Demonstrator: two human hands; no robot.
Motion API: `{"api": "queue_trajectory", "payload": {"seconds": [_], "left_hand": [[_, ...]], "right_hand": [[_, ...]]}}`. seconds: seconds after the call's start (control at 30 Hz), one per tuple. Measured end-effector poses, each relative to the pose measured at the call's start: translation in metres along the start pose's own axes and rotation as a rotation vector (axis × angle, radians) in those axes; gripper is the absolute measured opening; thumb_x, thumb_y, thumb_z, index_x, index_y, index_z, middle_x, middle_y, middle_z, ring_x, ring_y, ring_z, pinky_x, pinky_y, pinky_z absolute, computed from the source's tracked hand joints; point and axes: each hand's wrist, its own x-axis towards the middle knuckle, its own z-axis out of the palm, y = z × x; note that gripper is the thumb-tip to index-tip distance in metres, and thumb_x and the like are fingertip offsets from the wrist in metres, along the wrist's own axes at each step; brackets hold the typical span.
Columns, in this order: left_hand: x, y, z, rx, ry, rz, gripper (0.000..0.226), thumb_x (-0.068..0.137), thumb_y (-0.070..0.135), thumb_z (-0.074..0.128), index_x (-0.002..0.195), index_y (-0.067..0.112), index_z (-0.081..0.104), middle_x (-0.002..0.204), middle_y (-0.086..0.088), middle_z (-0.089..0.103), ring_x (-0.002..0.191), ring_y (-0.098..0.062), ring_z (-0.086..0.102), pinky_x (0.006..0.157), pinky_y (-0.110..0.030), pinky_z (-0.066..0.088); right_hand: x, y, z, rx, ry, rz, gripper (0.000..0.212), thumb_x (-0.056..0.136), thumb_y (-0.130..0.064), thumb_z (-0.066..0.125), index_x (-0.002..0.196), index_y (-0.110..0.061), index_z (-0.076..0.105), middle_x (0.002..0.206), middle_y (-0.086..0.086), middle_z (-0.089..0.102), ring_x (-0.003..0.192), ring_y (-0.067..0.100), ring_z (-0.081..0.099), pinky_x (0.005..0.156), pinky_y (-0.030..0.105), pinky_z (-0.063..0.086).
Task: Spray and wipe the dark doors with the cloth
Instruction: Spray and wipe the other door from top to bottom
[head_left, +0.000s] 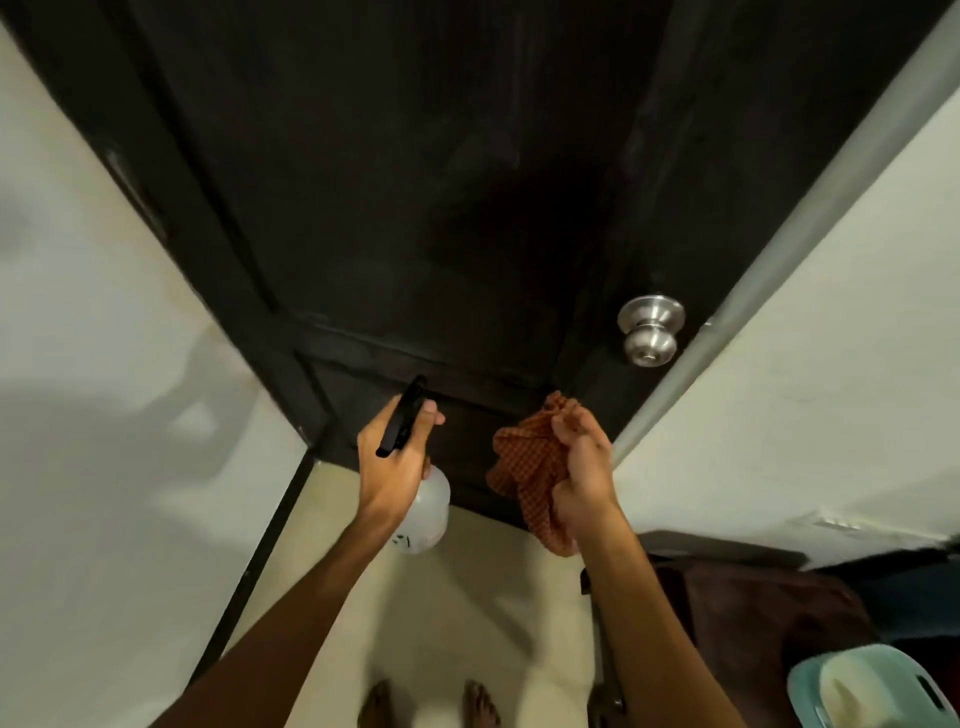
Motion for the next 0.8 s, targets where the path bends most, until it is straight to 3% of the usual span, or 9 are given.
{"api": "queue_trajectory", "payload": {"seconds": [0.1,0.2,0.3,0.37,0.43,0.53,0.57,0.67,0.8], "left_hand": [[-0.007,-0.018,-0.018,0.028,0.040,0.018,0.014,0.103,0.030,0.061,0.099,0.020,0.069,0.099,0.001,0.076,0.049,-0.024,0.052,0.051,-0.033,0.049],[-0.022,-0.040,-0.042,0.069,0.119,0.003,0.014,0.100,0.039,0.059,0.102,0.029,0.069,0.090,-0.002,0.076,0.059,-0.028,0.064,0.065,-0.029,0.055],[-0.035,-0.074,-0.072,0.142,0.166,0.024,0.014,0.099,0.043,0.058,0.111,0.042,0.065,0.088,0.007,0.074,0.082,-0.003,0.071,0.077,-0.019,0.055],[-0.038,-0.109,-0.106,0.217,0.231,-0.004,0.014,0.099,0.052,0.059,0.111,0.049,0.065,0.093,0.014,0.072,0.087,0.004,0.068,0.080,-0.024,0.057],[-0.040,-0.151,-0.140,0.330,0.297,-0.047,0.031,0.097,0.061,0.055,0.118,0.041,0.068,0.091,0.013,0.074,0.085,0.001,0.069,0.079,-0.032,0.060],[-0.046,-0.224,-0.188,0.532,0.396,-0.119,0.069,0.092,0.073,0.043,0.136,0.025,0.065,0.091,-0.001,0.078,0.085,-0.018,0.073,0.075,-0.033,0.057],[-0.046,-0.249,-0.202,0.584,0.417,-0.141,0.077,0.090,0.080,0.037,0.140,0.027,0.062,0.090,-0.004,0.078,0.084,-0.023,0.073,0.075,-0.036,0.058],[-0.045,-0.348,-0.254,0.656,0.464,-0.201,0.084,0.088,0.086,0.029,0.148,0.032,0.052,0.093,-0.009,0.078,0.086,-0.030,0.072,0.074,-0.042,0.058],[-0.050,-0.481,-0.304,0.560,0.502,-0.291,0.076,0.089,0.078,0.042,0.151,0.034,0.048,0.112,-0.010,0.076,0.102,-0.028,0.071,0.089,-0.044,0.057]], "right_hand": [[-0.007,0.026,0.019,-0.085,-0.103,0.113,0.032,0.101,0.001,0.052,0.129,-0.008,0.063,0.112,0.018,0.068,0.092,0.030,0.072,0.070,0.043,0.063],[-0.017,0.063,0.034,-0.259,-0.215,0.211,0.037,0.100,0.003,0.051,0.132,-0.013,0.059,0.112,0.018,0.067,0.082,0.028,0.074,0.060,0.037,0.060],[-0.020,0.111,0.043,-0.537,-0.331,0.172,0.034,0.100,0.007,0.048,0.128,-0.009,0.060,0.109,0.017,0.068,0.086,0.027,0.072,0.063,0.030,0.059],[-0.024,0.157,0.059,-0.761,-0.418,0.116,0.030,0.100,0.007,0.050,0.122,-0.009,0.063,0.106,0.007,0.070,0.092,0.018,0.072,0.067,0.019,0.056],[-0.027,0.200,0.070,-0.885,-0.501,0.108,0.029,0.100,0.007,0.051,0.120,-0.011,0.063,0.107,-0.001,0.068,0.092,0.002,0.071,0.071,0.012,0.052],[-0.020,0.279,0.081,-0.988,-0.590,0.102,0.022,0.102,0.008,0.047,0.114,-0.001,0.063,0.095,-0.007,0.063,0.075,-0.019,0.063,0.063,0.002,0.048],[-0.012,0.308,0.081,-1.024,-0.617,0.101,0.019,0.101,0.007,0.049,0.113,0.004,0.063,0.094,-0.005,0.064,0.077,-0.017,0.065,0.066,0.004,0.051],[0.023,0.425,0.081,-1.080,-0.675,0.084,0.024,0.100,0.000,0.056,0.121,-0.004,0.067,0.110,0.006,0.072,0.099,0.006,0.072,0.087,0.033,0.062],[0.066,0.562,0.070,-1.110,-0.671,0.056,0.024,0.100,0.005,0.054,0.115,-0.004,0.071,0.103,-0.003,0.072,0.092,0.001,0.069,0.087,0.018,0.058]]}}
